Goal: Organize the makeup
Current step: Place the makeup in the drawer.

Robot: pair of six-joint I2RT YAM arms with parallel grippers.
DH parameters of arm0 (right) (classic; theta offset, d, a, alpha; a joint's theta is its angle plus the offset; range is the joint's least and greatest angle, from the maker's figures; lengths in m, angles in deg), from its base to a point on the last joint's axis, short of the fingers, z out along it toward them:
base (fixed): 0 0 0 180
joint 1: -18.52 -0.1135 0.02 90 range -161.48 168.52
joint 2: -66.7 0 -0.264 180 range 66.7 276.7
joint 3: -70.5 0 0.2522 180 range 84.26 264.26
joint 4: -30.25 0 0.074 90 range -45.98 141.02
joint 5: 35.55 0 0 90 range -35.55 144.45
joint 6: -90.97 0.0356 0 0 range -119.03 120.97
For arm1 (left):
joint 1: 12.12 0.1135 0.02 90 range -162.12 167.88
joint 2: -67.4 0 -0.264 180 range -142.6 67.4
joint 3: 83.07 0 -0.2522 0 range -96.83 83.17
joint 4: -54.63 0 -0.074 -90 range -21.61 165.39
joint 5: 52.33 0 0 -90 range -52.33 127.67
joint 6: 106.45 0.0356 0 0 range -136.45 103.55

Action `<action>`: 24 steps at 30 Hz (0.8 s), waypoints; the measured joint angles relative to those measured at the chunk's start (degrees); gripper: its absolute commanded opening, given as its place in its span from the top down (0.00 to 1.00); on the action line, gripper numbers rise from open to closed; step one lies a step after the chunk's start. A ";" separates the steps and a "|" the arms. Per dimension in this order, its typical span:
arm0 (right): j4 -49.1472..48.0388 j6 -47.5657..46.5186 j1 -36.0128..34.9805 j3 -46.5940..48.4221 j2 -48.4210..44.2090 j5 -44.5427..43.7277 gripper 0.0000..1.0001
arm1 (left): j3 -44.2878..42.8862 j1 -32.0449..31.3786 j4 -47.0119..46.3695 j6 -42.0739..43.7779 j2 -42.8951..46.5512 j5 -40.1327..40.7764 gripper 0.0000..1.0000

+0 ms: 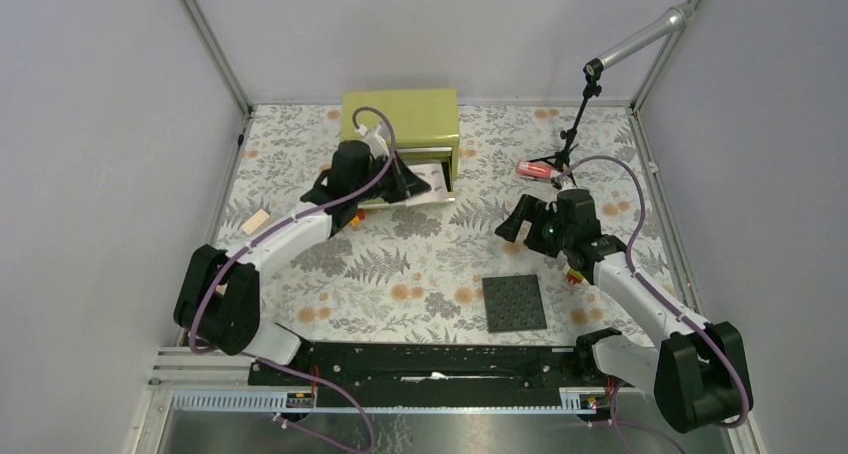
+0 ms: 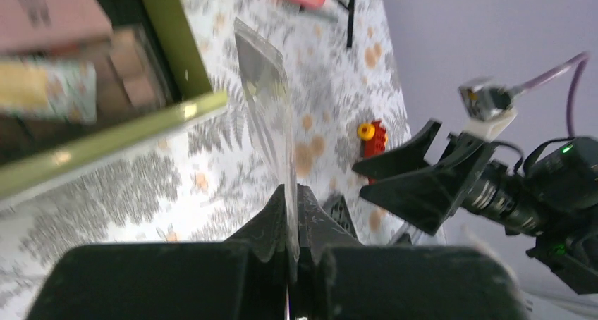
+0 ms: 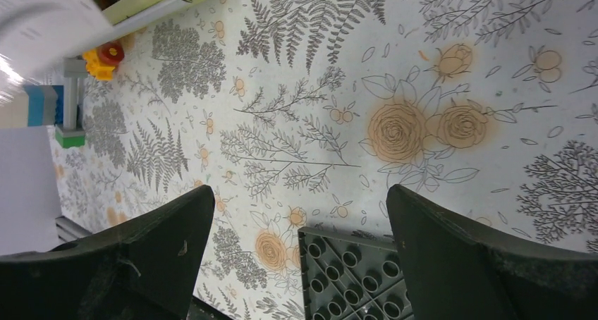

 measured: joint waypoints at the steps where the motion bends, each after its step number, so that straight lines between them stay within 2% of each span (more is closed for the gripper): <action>1: 0.44 -0.17 0.00 0.17 -0.35 -0.66 0.00 | -2.01 0.68 1.05 1.20 0.07 0.17 1.00; 9: 3.67 -0.98 0.07 0.24 -0.74 -2.84 0.00 | -9.09 6.93 1.79 4.85 -4.61 -2.78 1.00; 14: 3.78 -1.14 0.11 0.22 -0.98 -2.95 0.00 | -8.92 9.42 1.99 4.26 -10.01 -5.38 1.00; 24: 3.80 -1.20 0.11 0.22 -1.11 -2.95 0.00 | -8.50 10.12 0.55 3.67 -12.35 -6.86 1.00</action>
